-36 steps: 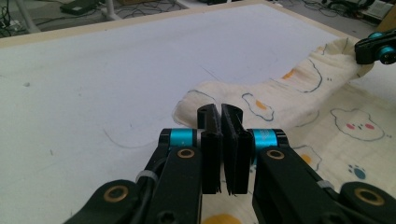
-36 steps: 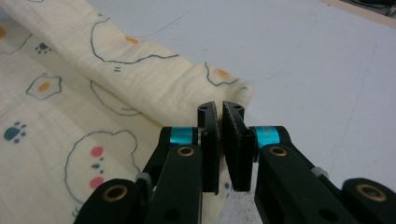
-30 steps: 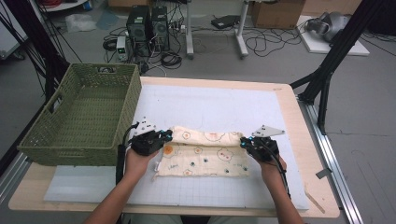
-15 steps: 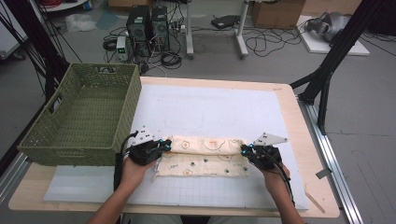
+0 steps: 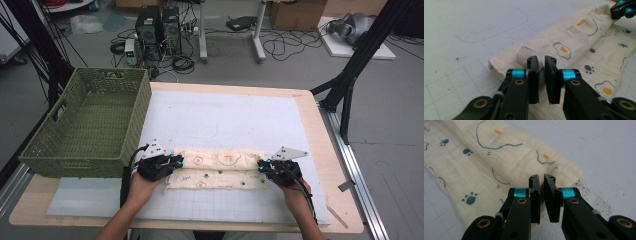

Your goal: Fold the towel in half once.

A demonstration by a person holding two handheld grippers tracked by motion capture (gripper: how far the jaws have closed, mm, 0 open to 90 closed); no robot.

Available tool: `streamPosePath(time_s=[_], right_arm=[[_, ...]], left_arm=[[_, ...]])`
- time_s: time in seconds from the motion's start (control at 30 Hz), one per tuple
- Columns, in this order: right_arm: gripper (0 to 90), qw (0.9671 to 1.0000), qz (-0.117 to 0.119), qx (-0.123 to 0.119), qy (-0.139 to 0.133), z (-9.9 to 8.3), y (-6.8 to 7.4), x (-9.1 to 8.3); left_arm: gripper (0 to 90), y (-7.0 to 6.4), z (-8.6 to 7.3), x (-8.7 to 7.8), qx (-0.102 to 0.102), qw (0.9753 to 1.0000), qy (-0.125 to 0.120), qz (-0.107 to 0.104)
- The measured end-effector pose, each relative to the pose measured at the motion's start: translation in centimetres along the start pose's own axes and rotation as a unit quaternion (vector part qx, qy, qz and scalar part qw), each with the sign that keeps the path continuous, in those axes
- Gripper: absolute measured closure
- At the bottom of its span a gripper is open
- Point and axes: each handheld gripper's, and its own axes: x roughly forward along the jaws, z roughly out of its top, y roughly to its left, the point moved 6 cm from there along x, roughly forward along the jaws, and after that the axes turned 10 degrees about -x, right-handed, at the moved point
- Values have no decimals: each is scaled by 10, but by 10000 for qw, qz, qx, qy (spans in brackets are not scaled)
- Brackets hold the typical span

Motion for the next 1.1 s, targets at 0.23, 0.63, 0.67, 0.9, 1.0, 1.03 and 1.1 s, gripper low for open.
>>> streamPosePath(time_s=[0.23,0.63,0.67,0.9,1.0,1.03,1.1], right_arm=[[820,9997,107,-185,75,-5,6,-5],[621,9995,-281,-79,-90,-18,-9,-36],[619,9994,-329,-16,-108,-19,-12,-38],[586,9989,-430,88,-154,-17,-15,-36],[546,9987,-471,124,-172,-15,-15,-31],[524,9985,-497,147,-159,-14,-15,-29],[480,9980,-571,230,-168,-12,-18,-24]], left_arm=[[479,9,10,-9,-203,9991,-374,59],[468,14,17,-16,-223,9974,-665,149],[468,14,17,-16,-223,9975,-655,147],[474,14,11,-8,-207,9987,-407,240],[478,15,7,-2,-159,9991,-216,339],[478,16,6,0,-125,9990,-193,378],[477,18,8,3,-138,9987,-214,434]])
